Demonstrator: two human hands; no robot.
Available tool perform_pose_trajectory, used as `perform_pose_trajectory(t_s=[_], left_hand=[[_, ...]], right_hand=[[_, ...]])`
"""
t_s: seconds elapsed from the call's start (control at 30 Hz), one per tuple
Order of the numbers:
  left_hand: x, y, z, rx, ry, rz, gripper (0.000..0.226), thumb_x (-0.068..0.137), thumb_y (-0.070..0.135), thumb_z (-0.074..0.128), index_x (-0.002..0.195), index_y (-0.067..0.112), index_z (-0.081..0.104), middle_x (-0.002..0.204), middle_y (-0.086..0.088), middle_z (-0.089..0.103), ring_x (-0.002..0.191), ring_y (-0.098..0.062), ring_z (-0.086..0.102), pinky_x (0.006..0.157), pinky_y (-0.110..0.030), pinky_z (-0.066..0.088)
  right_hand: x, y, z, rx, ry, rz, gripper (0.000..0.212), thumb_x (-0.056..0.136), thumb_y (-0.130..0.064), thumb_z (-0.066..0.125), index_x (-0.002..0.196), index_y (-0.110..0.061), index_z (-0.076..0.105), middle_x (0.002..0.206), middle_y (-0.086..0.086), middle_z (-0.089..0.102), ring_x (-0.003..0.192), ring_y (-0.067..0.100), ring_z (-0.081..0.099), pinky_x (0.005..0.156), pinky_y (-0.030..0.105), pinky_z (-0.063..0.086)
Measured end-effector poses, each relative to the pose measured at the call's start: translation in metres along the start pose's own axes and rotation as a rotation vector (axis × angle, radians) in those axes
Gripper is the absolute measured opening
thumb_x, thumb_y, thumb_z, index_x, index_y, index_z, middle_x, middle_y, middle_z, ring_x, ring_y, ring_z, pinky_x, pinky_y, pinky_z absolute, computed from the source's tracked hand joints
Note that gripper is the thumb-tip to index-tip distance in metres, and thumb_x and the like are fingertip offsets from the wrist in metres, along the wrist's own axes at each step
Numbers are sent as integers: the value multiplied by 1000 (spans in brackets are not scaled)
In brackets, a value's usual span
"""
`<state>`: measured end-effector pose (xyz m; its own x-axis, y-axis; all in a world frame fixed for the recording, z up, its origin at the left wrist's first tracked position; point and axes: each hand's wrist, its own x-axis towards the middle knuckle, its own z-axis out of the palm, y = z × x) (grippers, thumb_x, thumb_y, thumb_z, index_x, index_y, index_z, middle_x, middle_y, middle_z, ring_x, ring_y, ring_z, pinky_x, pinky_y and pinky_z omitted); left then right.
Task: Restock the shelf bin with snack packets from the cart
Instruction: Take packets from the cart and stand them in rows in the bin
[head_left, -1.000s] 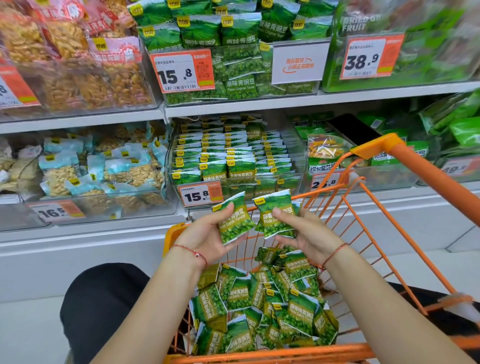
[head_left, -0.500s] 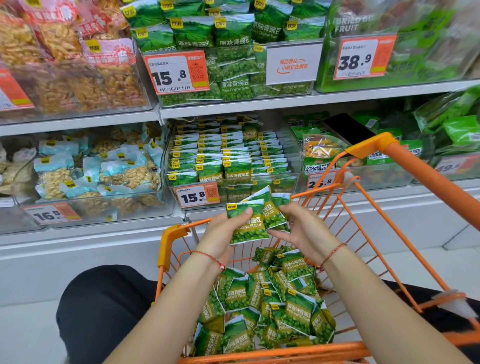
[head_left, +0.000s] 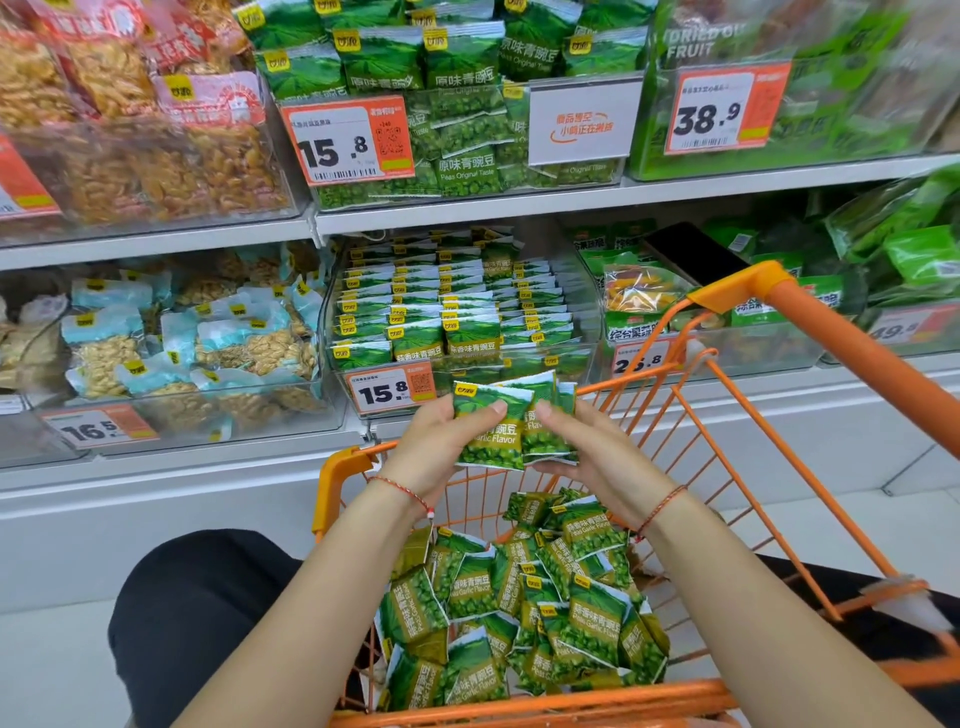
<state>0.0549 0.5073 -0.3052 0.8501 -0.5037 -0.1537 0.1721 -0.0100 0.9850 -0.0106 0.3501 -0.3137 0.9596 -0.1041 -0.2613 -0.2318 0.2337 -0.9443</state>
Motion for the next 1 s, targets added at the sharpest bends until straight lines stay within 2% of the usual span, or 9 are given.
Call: perform_pose_trajectory(t_s=[0.1,0.23,0.33,0.4,0.6,0.7,0.8,0.87,1.0], left_hand=[[-3,2,6,46,13,20,14,89,17,65,78,14,57,61,18,65,68,6,62,75,-12,45],[-4,8,6,99,32,58,29,82,28,72,99,6,65,96,-5,71,99,-21,65,97,-36,46],[-4,11,4,128,-8,40,14,89,18,64,102,12,66,107,-6,71,104,-21,65,97,-34,46],[-1,12,1,148,-42,41,14,90,16,62,104,13,66,109,-7,71,105,-22,65,96,-34,47],[20,32,-10,-13,-69,50,14,90,13,58,100,4,63,93,-6,70,86,-16,67,81,-28,51],[36,46,-17,-101,-18,57,22,81,24,65,95,7,60,87,-4,67,90,-18,63,94,-38,45],[53,50,-25,-151,21,55,16,87,21,64,99,12,57,80,5,64,91,-10,60,97,-41,40],[64,46,-36,-153,48,69,35,85,26,68,111,8,53,96,3,63,104,-7,55,108,-43,31],[82,38,-63,-26,164,100,114,60,52,81,143,-5,26,149,-13,37,138,-17,33,112,-40,21]], right_hand=[[-2,0,2,-94,-5,-50,61,70,-39,70,124,-19,51,123,0,61,107,11,61,90,35,53],[-3,-1,2,0,7,-69,33,85,-31,63,116,-22,52,119,-7,58,99,2,59,92,35,52],[-1,1,4,97,60,-44,75,89,-29,60,148,-7,19,129,-6,41,95,1,53,91,34,51],[2,0,4,147,60,-11,87,88,-29,61,150,-5,5,144,1,34,101,5,49,89,34,52],[29,-28,1,182,13,42,77,74,-34,74,138,-6,42,134,-1,49,113,9,52,77,32,58],[54,-49,2,-71,20,-10,104,61,-42,84,144,-6,32,131,-6,51,119,8,47,100,31,40],[80,-68,1,-219,3,-22,69,71,-28,78,131,-9,47,118,-10,60,118,8,50,103,30,32],[97,-74,-5,-262,10,-49,57,69,-26,81,119,-11,58,115,-3,68,113,13,58,106,38,37],[139,-84,-21,-86,212,-84,83,76,-21,77,142,-3,29,131,3,52,121,15,48,112,42,29]])
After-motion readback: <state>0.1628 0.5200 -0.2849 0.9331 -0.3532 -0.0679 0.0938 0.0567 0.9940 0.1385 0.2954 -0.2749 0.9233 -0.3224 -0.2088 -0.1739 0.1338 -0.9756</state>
